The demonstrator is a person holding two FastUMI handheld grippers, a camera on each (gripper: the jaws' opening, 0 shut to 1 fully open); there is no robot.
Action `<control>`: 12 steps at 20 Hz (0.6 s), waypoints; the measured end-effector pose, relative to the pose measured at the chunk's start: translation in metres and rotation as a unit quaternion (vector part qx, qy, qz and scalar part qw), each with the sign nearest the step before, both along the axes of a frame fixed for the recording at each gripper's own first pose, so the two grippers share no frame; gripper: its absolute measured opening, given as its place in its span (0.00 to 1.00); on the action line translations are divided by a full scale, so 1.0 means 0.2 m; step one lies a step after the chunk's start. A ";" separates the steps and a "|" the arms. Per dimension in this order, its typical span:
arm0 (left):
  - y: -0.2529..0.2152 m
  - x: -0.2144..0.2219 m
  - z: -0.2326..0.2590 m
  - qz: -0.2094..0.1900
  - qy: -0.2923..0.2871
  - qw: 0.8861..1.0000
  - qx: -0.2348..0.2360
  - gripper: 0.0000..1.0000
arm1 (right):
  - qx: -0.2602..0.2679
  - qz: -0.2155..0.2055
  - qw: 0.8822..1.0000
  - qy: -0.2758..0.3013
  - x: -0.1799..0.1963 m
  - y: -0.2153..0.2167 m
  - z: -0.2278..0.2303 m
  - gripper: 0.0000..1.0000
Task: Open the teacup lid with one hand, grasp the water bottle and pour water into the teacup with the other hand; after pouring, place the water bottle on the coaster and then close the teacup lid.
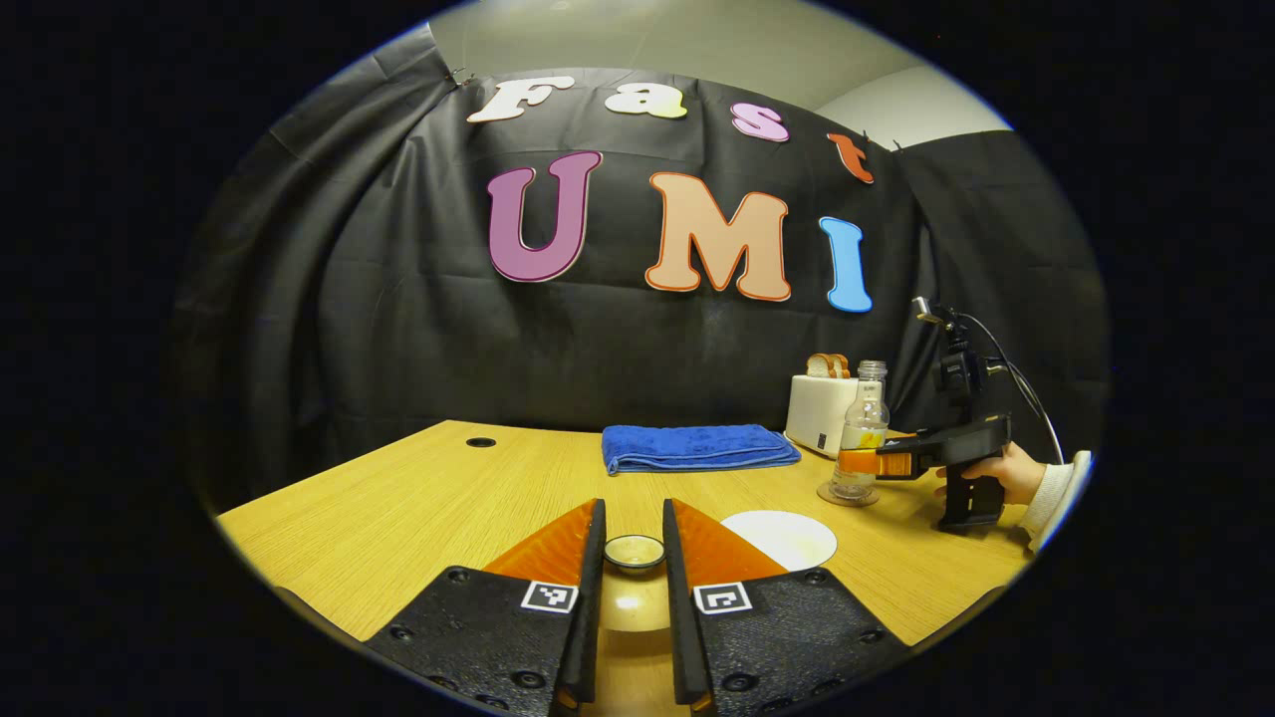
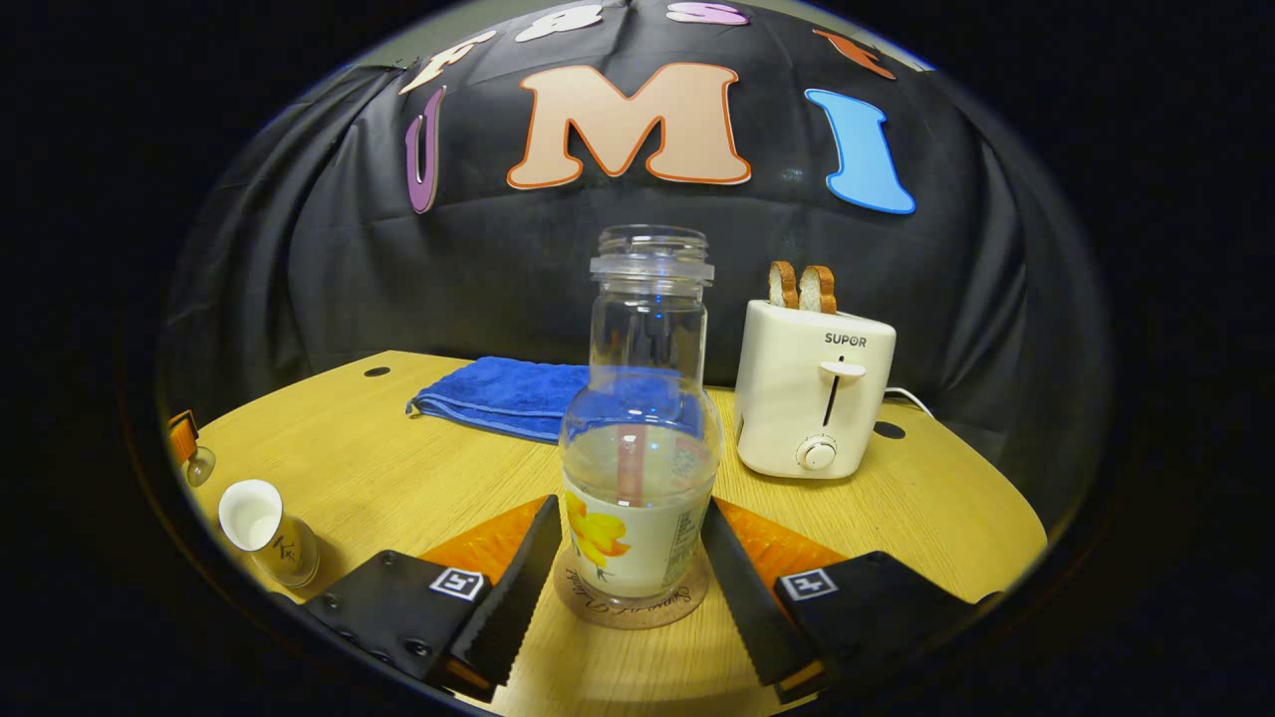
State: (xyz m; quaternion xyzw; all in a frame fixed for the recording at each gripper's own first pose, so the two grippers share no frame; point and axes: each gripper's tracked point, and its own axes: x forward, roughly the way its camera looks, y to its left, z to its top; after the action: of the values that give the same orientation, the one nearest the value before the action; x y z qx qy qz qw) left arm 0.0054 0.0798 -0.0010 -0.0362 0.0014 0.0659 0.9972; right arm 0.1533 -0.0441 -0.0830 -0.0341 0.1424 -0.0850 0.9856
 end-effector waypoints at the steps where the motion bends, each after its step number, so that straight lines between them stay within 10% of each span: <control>1: 0.00 0.00 0.00 0.000 0.000 1.000 0.001 0.28 | -0.008 0.001 1.000 -0.002 0.00 -0.01 0.00 0.95; 12: -0.04 0.04 0.00 -0.008 -0.001 1.000 0.012 0.28 | -0.018 0.008 0.999 -0.037 -0.28 -0.05 0.13 0.99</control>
State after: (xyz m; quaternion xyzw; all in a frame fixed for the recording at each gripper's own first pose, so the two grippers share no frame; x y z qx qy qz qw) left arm 0.0126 0.0709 -0.0008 -0.0246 0.0004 0.0581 0.9980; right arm 0.0975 -0.0533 -0.0565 -0.0503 0.1040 -0.0805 0.9900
